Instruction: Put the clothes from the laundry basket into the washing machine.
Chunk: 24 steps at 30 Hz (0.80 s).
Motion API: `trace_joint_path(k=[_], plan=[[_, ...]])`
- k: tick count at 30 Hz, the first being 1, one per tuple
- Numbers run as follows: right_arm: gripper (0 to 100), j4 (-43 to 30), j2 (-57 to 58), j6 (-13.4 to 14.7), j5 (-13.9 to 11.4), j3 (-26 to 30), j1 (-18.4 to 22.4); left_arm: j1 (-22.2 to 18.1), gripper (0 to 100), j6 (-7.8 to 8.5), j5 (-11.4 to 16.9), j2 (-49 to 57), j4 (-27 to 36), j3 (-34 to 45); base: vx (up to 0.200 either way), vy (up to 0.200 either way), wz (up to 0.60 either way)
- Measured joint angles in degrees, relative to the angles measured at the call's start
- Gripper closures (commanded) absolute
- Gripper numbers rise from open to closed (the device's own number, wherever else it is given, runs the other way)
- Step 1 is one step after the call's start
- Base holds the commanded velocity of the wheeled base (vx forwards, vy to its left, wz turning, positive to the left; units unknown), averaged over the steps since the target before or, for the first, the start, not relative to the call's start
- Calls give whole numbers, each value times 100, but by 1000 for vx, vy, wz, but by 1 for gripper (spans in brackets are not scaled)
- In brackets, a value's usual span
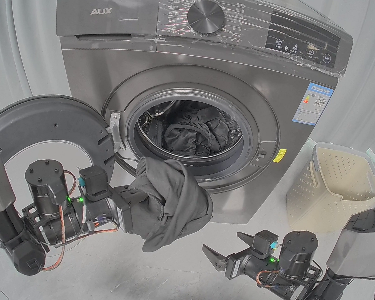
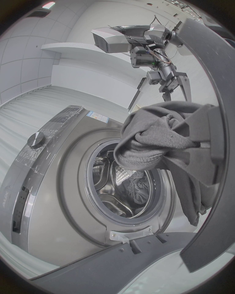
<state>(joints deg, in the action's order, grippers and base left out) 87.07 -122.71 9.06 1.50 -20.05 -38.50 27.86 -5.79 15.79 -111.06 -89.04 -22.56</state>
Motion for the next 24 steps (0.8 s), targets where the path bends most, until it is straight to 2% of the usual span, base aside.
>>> trace_joint_path(k=[5,9,15,20,24], plan=[[0,20,24,33,6,193,176,50,100,-124,-85,343,9,416,0,0,0],[0,106,143,71,33,399,286,59,100,-134,-257,577,6,642,0,0,0],[0,126,364,260,471,455,355,69,100,-145,-657,741,9,752,0,0,0],[0,132,502,293,519,361,405,179,100,-168,-877,797,9,824,0,0,0],[0,132,562,299,534,316,549,221,100,-129,-944,806,6,862,0,0,0]])
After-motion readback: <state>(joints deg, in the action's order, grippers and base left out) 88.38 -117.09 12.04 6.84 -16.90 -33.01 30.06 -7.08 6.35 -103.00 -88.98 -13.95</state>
